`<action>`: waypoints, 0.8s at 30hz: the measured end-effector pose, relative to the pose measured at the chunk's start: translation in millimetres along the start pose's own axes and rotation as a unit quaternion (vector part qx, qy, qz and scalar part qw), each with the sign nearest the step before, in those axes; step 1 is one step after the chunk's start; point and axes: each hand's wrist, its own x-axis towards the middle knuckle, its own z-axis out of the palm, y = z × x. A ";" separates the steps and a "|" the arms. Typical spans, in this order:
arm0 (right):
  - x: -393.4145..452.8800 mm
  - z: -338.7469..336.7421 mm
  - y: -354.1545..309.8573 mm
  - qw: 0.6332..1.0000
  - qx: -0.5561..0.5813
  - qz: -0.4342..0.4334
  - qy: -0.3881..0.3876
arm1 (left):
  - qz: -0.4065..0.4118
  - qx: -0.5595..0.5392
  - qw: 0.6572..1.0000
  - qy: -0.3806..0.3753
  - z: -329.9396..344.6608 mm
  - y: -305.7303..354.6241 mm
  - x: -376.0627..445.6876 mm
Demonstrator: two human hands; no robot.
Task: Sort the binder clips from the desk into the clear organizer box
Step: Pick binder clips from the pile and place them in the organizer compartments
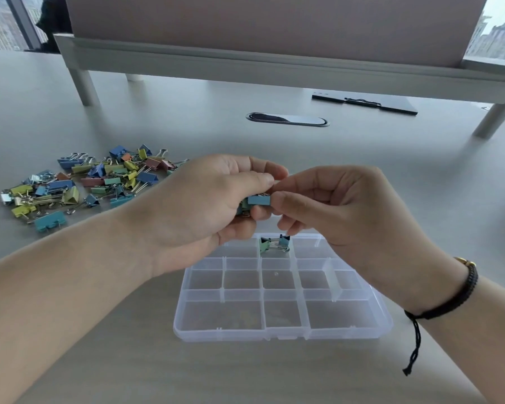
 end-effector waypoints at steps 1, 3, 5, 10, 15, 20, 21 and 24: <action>-0.4 0.0 -0.7 1.000 -0.001 -0.001 -0.004 | 0.002 0.004 1.000 -0.003 -0.5 0.1 -0.4; -1.3 -0.6 -2.2 1.000 -0.001 -0.005 -0.012 | 0.008 0.012 1.000 -0.011 -1.3 -0.1 -0.9; -2.1 -1.1 -3.0 1.000 -0.005 -0.010 -0.024 | 0.007 0.015 1.000 -0.020 -0.7 -0.6 -1.0; -1.8 -1.3 -2.4 0.998 0.024 0.027 -0.050 | -0.024 -0.007 0.999 -0.020 0.6 -1.1 -1.1; -1.4 -2.9 -4.6 0.990 0.113 0.074 -0.036 | -0.026 -0.033 0.999 -0.018 -1.0 1.3 -0.6; -1.0 -0.6 -8.4 0.991 0.116 0.062 -0.006 | -0.032 -0.051 0.998 -0.011 -1.7 3.6 -1.4; -1.0 -0.4 -8.0 0.991 0.116 0.061 0.000 | -0.035 -0.056 0.998 -0.007 -1.1 3.5 -1.7; -0.4 1.5 -6.5 0.992 0.113 0.052 0.018 | -0.045 -0.076 0.996 0.007 2.3 3.0 -1.7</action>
